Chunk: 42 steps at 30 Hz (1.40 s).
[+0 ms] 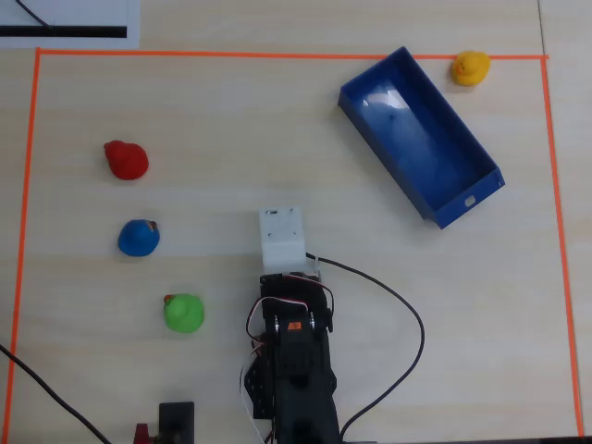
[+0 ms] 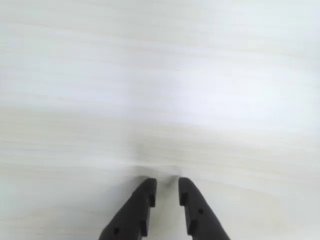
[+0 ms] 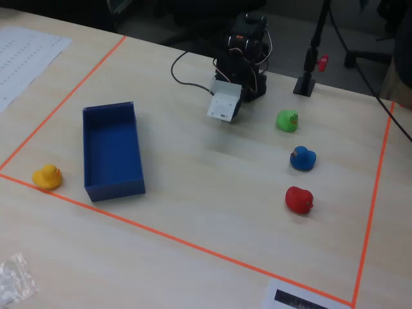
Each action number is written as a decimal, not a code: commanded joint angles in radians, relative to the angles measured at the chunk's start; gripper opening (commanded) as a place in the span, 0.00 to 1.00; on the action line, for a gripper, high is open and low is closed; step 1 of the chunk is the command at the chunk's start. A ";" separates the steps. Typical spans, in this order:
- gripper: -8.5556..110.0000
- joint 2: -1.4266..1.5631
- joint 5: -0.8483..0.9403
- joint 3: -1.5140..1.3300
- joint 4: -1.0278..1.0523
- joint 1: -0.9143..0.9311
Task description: Grasp blue duck and put it into box.
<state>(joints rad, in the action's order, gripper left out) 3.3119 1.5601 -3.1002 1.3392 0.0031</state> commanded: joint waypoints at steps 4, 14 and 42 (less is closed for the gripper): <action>0.10 0.000 0.009 -0.011 0.008 0.008; 0.10 0.000 0.009 -0.011 0.008 0.008; 0.12 0.000 0.009 -0.011 0.008 0.008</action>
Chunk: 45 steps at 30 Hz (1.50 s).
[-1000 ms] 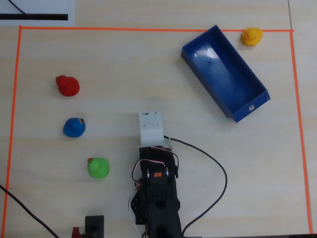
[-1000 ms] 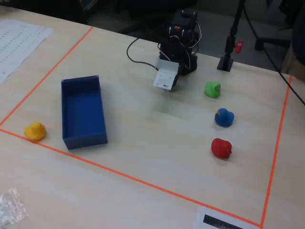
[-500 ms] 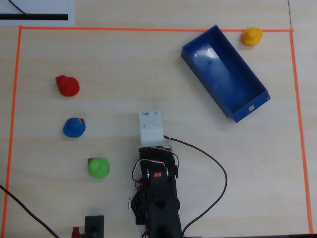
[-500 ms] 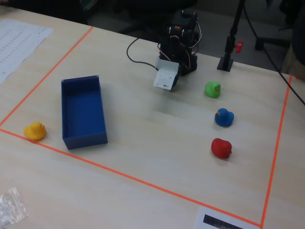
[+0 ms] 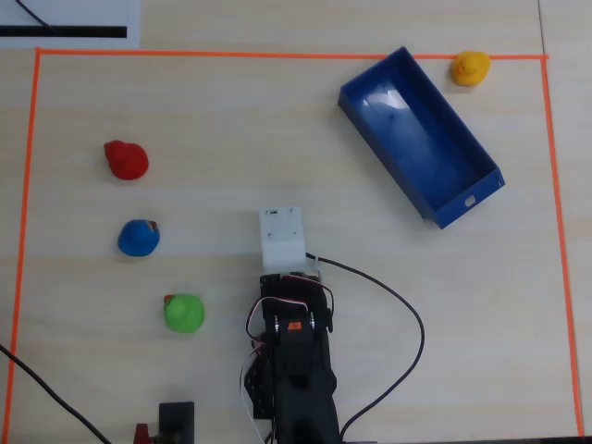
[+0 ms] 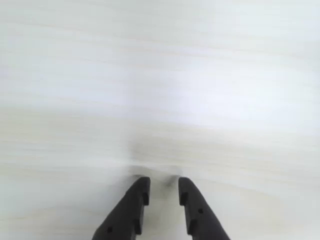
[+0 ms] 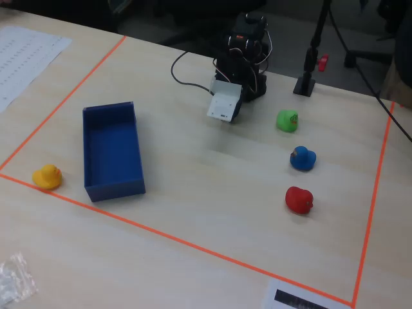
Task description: Grasp blue duck and put it into box.
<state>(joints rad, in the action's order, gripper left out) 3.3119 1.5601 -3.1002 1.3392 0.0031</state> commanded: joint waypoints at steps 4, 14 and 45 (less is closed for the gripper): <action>0.11 0.000 0.009 -0.011 0.008 0.008; 0.07 -0.316 -0.173 0.299 -0.170 -0.357; 0.36 -1.703 -0.230 1.295 -0.512 -0.672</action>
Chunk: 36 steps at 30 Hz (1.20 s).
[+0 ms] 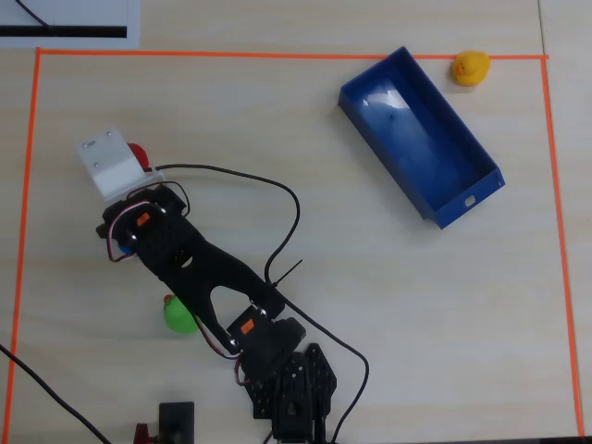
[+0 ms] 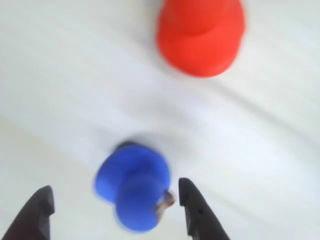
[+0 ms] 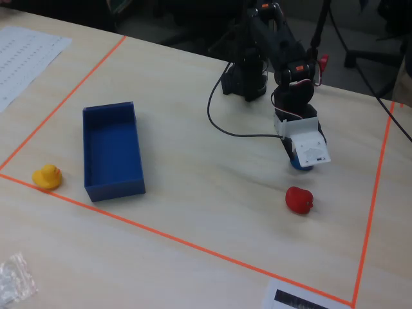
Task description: Grasp blue duck and put it into box.
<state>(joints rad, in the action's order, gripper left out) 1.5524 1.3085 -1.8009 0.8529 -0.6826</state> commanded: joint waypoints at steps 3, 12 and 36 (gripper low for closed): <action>0.36 0.075 0.021 -0.041 -0.038 0.015; 0.35 0.054 0.008 -0.143 -0.138 -0.021; 0.16 0.023 -0.020 -0.302 -0.256 0.006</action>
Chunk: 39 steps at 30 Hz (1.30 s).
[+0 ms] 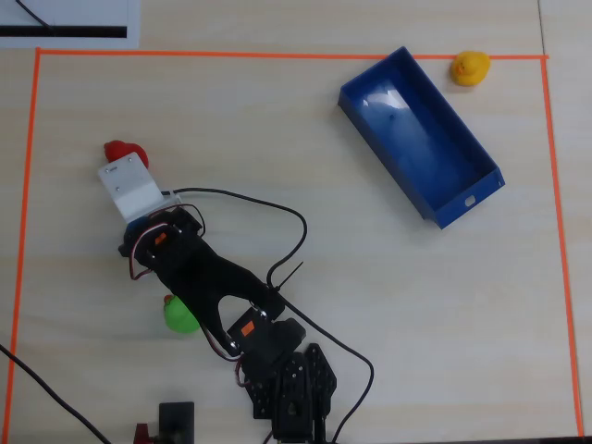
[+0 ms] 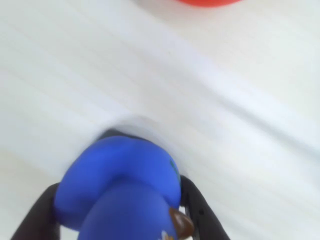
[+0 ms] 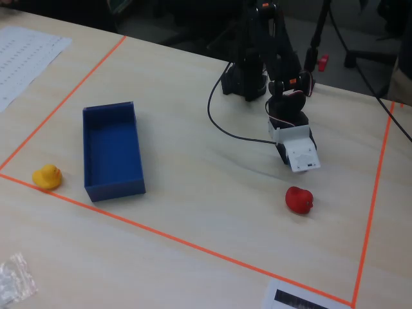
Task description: Grasp blue duck and put it into box.
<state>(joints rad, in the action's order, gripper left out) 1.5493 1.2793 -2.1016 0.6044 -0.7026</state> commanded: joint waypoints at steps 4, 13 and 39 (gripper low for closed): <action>0.07 0.081 0.009 -0.018 -0.011 0.066; 0.07 0.497 0.133 0.183 0.137 0.449; 0.07 -0.403 0.275 1.029 0.120 1.315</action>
<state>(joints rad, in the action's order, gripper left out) 1.0937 1.5340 -1.0002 0.8023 0.5983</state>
